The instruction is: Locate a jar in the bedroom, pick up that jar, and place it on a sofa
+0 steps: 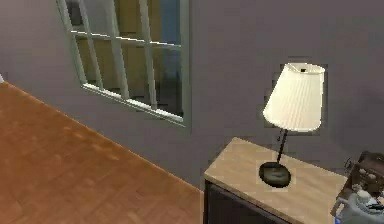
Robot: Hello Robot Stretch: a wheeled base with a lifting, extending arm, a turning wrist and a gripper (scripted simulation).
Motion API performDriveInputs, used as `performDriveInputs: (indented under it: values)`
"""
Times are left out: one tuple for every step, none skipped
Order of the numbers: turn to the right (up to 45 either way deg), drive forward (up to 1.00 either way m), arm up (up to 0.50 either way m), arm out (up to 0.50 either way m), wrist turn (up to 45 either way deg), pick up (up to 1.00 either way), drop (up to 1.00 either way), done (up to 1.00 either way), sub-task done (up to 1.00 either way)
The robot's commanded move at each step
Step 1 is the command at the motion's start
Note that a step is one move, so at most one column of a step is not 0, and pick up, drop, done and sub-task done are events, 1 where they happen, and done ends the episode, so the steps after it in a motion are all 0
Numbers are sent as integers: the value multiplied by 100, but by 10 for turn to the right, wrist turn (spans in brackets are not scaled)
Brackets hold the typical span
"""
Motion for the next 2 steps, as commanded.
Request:
performDriveInputs:
  values:
    - [-270,0,0,0,0,0,0,0,0]
    - [0,0,50,0,0,0,0,0,0]
